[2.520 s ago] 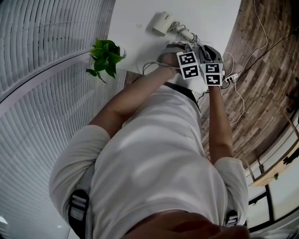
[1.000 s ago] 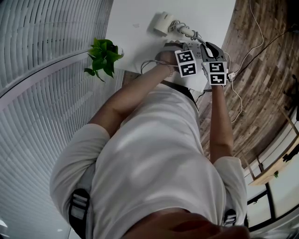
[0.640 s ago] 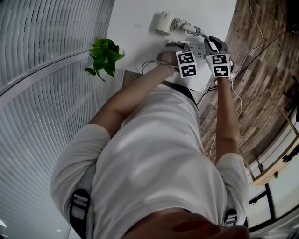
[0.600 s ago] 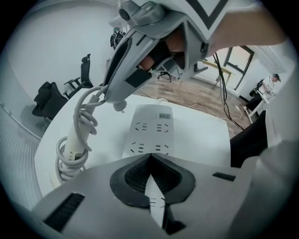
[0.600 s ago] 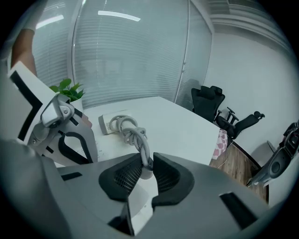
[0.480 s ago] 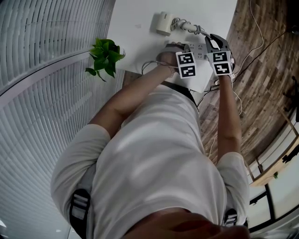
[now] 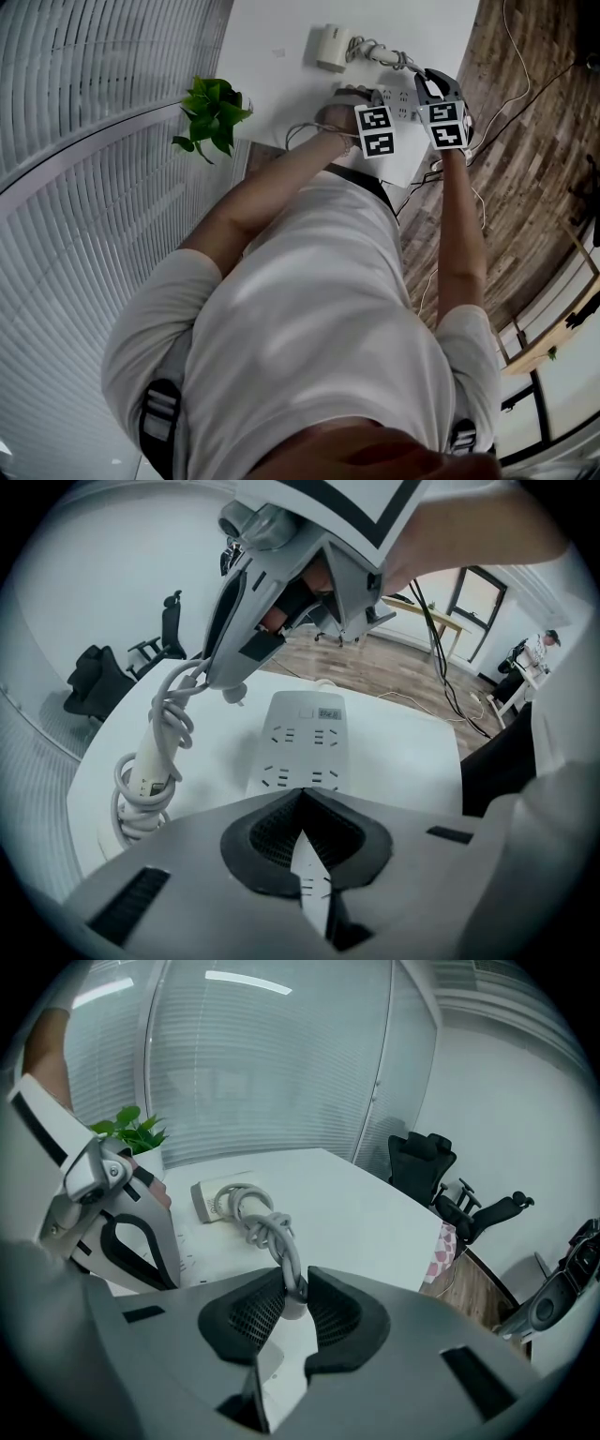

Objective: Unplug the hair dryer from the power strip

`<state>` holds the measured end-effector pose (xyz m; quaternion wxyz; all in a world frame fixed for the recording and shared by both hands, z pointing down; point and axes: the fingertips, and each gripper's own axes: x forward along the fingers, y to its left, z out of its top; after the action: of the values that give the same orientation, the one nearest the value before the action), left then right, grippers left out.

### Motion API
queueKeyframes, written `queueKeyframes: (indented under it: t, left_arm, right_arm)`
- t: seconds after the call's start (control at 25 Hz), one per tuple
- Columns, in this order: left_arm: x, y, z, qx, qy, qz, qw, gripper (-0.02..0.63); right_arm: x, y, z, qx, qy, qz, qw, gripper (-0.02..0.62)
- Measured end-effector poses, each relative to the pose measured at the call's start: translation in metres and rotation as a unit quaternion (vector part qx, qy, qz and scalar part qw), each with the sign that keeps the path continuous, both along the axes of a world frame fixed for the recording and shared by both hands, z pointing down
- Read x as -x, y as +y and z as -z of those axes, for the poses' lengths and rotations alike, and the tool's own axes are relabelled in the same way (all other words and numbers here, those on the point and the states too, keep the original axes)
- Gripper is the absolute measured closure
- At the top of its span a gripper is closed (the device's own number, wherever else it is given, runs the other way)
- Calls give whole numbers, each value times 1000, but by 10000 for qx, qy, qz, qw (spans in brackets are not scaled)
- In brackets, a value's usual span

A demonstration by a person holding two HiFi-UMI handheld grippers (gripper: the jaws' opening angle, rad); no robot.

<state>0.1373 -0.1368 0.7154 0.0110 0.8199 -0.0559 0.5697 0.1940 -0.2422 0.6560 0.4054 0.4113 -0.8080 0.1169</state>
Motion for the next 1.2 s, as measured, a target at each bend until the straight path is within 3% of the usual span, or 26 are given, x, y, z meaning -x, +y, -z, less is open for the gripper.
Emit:
queueKeyframes:
  t: [0.56,0.84,1.08,1.2]
  left_arm:
    - [0,0,-1,23,26,-23,10000,577]
    - [2,-1,0,-19,67,21,10000,577]
    - [0,-4,5,401,247,506,9976,577]
    - [5,-5,12,384,504,719,9954,577]
  right_arm:
    - [-13,6,-35,251,115,-74,9996,506]
    - [-13,5,-38,151,138,-166,9997,499]
    - [-17,11,-27,244,-88,-306,9992,465]
    - [-19,21,-19,198,-186,-469,9985,463]
